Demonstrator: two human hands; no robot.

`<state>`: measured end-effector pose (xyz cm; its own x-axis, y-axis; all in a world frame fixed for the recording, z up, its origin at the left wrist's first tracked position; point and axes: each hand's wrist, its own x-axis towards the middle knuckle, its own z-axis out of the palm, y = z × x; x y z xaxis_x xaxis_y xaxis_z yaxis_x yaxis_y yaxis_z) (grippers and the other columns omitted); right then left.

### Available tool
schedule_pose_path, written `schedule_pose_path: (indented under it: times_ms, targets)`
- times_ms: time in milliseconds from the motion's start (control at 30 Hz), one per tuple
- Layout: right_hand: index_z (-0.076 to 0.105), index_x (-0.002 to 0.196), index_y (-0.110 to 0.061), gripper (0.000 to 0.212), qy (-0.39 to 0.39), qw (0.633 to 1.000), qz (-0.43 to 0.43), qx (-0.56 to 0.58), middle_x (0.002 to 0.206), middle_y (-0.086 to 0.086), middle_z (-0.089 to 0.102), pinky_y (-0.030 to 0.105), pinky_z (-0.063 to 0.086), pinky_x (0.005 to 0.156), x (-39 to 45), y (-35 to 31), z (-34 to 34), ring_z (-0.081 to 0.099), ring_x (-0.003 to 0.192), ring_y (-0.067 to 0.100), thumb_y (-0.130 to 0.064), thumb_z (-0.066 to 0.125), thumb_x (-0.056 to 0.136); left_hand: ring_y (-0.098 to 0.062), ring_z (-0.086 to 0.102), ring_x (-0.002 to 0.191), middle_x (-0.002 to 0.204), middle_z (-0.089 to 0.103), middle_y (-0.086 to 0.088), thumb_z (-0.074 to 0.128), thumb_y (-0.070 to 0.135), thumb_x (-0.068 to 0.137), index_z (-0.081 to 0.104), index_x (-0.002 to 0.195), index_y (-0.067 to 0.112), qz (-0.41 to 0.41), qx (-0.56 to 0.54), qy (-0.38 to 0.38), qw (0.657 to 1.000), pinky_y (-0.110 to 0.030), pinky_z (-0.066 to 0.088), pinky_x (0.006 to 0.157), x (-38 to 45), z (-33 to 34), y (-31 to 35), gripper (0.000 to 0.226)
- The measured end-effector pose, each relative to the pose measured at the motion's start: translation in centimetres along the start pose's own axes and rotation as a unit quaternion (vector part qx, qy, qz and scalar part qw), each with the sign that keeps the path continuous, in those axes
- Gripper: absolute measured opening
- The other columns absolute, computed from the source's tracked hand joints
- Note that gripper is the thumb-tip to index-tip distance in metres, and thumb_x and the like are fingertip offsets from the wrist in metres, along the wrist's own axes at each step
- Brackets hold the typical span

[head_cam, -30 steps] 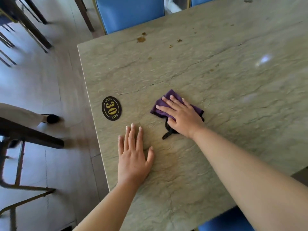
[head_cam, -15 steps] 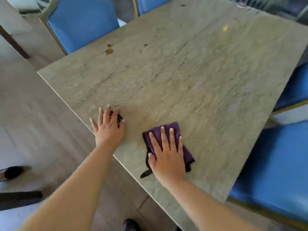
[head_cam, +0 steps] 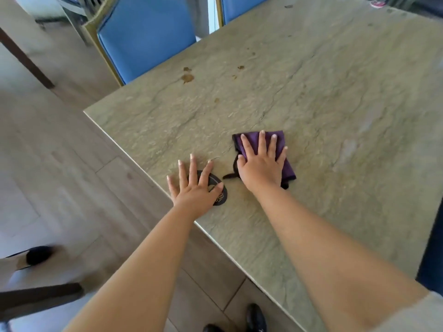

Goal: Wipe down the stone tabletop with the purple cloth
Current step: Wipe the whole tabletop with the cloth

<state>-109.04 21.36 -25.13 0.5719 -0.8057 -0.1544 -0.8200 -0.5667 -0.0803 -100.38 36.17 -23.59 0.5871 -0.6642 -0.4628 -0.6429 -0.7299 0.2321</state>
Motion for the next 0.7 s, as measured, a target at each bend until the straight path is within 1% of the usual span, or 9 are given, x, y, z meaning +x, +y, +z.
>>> schedule_pose_path:
  times_ms: [67,100,233,300,367,433,500,600,700]
  targets:
    - [-0.003,0.148,-0.045,0.055,-0.008,1.0,0.003,0.002,0.16,0.004,-0.011,0.06,-0.01,0.113,1.0,-1.8,0.0,-0.016,0.145,0.034,-0.05,0.014,0.096,-0.021,-0.04,0.137,0.151,-0.04,0.008,0.023,0.065,0.094,-0.013,0.147,0.048,0.006,-0.011,-0.025,1.0,-0.053,-0.022,0.111,0.2,-0.4,-0.2,0.066]
    - [-0.002,0.148,-0.045,0.054,-0.007,1.0,-0.022,0.002,0.161,0.003,-0.01,0.059,-0.009,0.114,0.7,-2.2,0.1,-0.015,0.145,0.034,-0.05,0.016,0.097,-0.021,-0.04,0.137,0.151,-0.04,0.009,0.024,0.062,0.094,-0.012,0.147,0.049,0.01,-0.022,-0.034,0.999,-0.052,-0.023,0.11,0.2,-0.6,-0.2,0.065]
    - [0.008,0.148,-0.047,0.055,0.02,0.975,-0.22,-0.006,0.161,-0.004,0.005,0.053,0.001,0.118,-3.3,0.0,0.6,0.0,0.148,0.026,-0.049,0.019,0.094,-0.015,-0.038,0.138,0.153,-0.034,0.012,0.027,0.045,0.097,-0.003,0.15,0.044,0.013,-0.078,-0.033,0.996,-0.048,-0.024,0.11,0.0,-0.9,-0.3,0.061]
    - [0.009,0.147,-0.048,0.054,0.014,0.965,-0.26,-0.011,0.16,-0.008,0.008,0.051,0.005,0.118,-3.6,1.6,0.6,0.004,0.148,0.022,-0.051,0.017,0.093,-0.011,-0.029,0.142,0.157,-0.023,0.014,0.028,0.037,0.098,0.003,0.151,0.041,0.02,-0.1,0.017,0.995,-0.044,-0.021,0.114,-0.4,-0.5,-0.7,0.059]
    - [0.006,0.146,-0.05,0.054,0.02,0.976,-0.216,-0.015,0.16,-0.01,0.005,0.049,0.003,0.119,-2.1,1.9,0.5,0.001,0.148,0.019,-0.052,0.014,0.093,-0.008,-0.011,0.147,0.16,-0.002,0.016,0.028,0.04,0.099,0.013,0.15,0.038,0.041,-0.107,0.108,0.988,-0.041,-0.009,0.119,-0.6,-0.3,-1.5,0.054]
    - [0.003,0.147,-0.048,0.053,0.035,0.992,-0.119,-0.013,0.161,-0.008,0.0,0.051,-0.001,0.118,0.7,0.9,0.3,-0.003,0.148,0.021,-0.051,0.014,0.095,-0.012,0.013,0.145,0.155,0.021,0.015,0.03,0.044,0.098,0.024,0.148,0.034,0.084,-0.072,0.188,0.976,-0.039,0.007,0.118,0.2,-0.8,-2.9,0.051]
    - [0.002,0.149,-0.043,0.054,0.036,0.999,-0.019,-0.01,0.161,-0.003,-0.004,0.053,-0.004,0.117,4.0,-0.7,-0.1,-0.007,0.148,0.026,-0.05,0.016,0.097,-0.015,0.022,0.141,0.151,0.027,0.012,0.033,0.047,0.097,0.031,0.145,0.032,0.129,-0.027,0.204,0.97,-0.04,0.014,0.117,2.6,-2.2,-4.3,0.05]
    - [-0.002,0.15,-0.038,0.056,0.02,0.997,0.076,-0.01,0.161,0.003,-0.01,0.056,-0.006,0.116,8.9,-3.1,-1.0,-0.012,0.146,0.032,-0.05,0.014,0.098,-0.018,0.004,0.148,0.16,0.009,0.009,0.028,0.057,0.096,0.026,0.146,0.041,0.143,0.022,0.162,0.976,-0.049,0.0,0.12,7.9,-5.2,-6.4,0.053]
    - [-0.005,0.15,-0.036,0.059,0.0,0.993,0.116,-0.003,0.16,0.007,-0.013,0.06,-0.007,0.114,13.0,-5.9,-1.5,-0.015,0.145,0.036,-0.052,0.013,0.097,-0.016,-0.008,0.149,0.161,-0.002,0.009,0.022,0.071,0.089,0.015,0.148,0.047,0.152,0.062,0.144,0.976,-0.053,-0.009,0.118,12.6,-8.4,-8.4,0.064]
